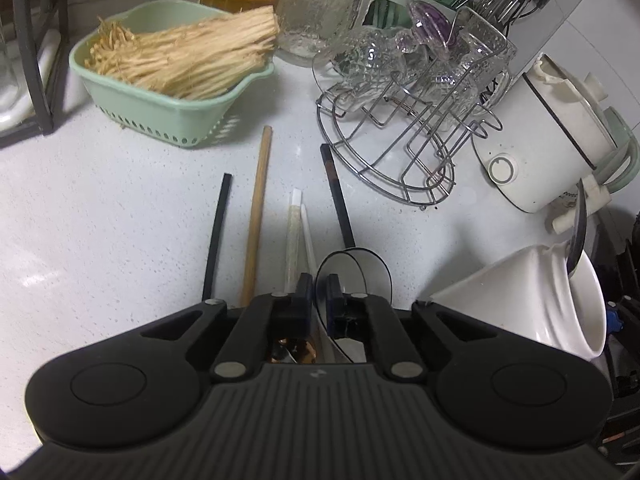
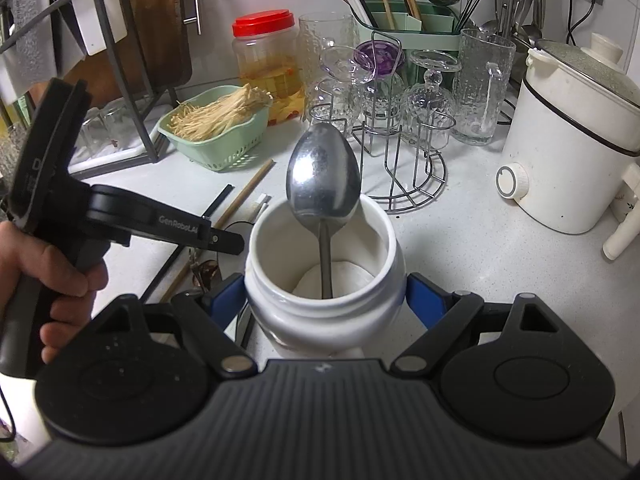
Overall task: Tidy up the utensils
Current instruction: 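Lift the white ceramic spoon with the left tool toward the mug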
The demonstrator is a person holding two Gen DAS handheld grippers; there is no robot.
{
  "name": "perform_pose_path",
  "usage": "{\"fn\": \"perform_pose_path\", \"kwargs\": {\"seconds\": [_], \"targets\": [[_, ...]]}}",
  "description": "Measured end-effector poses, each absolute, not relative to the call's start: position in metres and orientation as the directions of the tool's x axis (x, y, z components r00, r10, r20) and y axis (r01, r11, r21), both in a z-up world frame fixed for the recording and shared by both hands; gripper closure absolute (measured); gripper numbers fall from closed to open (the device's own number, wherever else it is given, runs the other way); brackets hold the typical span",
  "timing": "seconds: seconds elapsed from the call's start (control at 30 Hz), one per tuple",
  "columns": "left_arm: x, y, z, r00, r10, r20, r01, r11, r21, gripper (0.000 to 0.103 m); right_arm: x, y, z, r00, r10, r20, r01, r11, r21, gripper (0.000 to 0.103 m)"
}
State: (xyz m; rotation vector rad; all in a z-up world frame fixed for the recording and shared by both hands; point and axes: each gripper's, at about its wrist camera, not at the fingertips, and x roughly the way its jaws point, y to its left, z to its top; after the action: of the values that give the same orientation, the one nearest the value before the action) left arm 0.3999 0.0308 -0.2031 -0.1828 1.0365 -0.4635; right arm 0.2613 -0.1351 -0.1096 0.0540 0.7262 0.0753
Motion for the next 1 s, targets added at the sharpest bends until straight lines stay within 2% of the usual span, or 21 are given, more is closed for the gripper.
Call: {"fn": "perform_pose_path", "kwargs": {"seconds": [0.43,1.0], "targets": [[0.393,0.037,-0.166,0.474,-0.396,-0.786,0.264,0.916,-0.302,0.098,0.263,-0.134,-0.110,0.748,0.088,-0.657,-0.056,0.996,0.070,0.014],[0.375,0.031,-0.123,0.557,-0.372,-0.743,0.278,0.926,-0.255,0.098,0.269,-0.135,-0.108,0.738,0.106,-0.666,-0.095,0.994,0.054,0.014]]}}
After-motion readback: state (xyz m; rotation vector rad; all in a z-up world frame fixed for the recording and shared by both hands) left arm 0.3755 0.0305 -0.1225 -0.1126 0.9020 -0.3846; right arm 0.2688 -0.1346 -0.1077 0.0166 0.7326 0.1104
